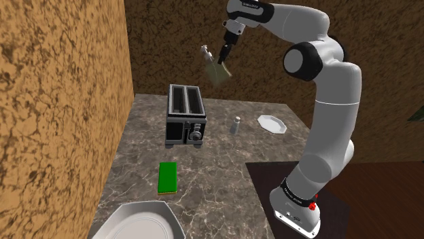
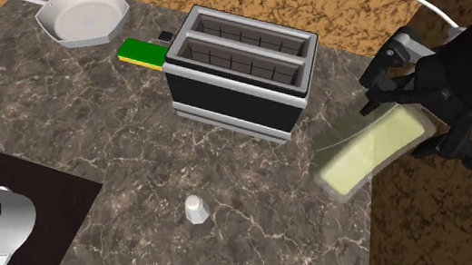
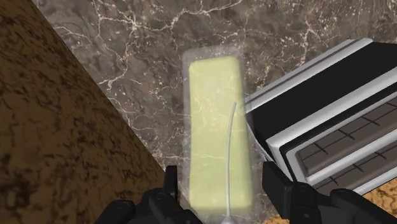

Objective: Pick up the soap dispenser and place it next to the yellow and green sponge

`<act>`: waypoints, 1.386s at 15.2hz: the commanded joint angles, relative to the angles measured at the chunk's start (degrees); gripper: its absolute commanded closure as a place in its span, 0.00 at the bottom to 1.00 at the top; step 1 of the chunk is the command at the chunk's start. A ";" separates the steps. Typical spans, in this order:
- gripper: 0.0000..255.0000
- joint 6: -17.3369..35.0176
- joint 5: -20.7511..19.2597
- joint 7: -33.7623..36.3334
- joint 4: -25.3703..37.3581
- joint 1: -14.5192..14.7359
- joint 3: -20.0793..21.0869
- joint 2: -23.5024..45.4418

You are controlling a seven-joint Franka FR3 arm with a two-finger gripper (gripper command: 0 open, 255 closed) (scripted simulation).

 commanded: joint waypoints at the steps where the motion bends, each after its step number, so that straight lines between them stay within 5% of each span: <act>1: 1.00 -1.58 0.01 0.29 1.79 -0.17 -0.01 0.18; 15: 1.00 -16.68 1.76 3.05 25.04 -3.57 0.62 8.03; 17: 1.00 -10.96 -0.20 3.04 10.22 0.13 -0.14 -1.17; 21: 1.00 -4.79 -3.41 5.29 -7.46 4.67 0.21 -13.48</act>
